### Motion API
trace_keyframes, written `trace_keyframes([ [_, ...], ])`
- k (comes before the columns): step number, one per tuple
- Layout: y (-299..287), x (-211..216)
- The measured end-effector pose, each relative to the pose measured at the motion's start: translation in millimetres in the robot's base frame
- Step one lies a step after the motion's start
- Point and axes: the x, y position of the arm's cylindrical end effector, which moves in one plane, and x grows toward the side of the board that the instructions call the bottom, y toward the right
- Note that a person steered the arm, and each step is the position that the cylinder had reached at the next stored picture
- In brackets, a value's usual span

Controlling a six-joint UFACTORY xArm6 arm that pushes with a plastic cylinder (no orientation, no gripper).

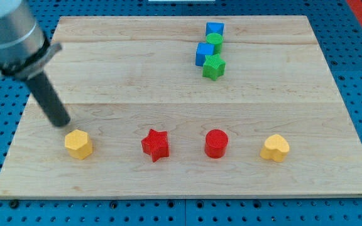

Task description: Push the green star towards the top right

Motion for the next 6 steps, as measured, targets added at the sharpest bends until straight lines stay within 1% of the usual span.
trace_keyframes([
  [1, 34, -79],
  [2, 106, -94],
  [4, 156, -94],
  [5, 220, -92],
  [6, 304, -96],
])
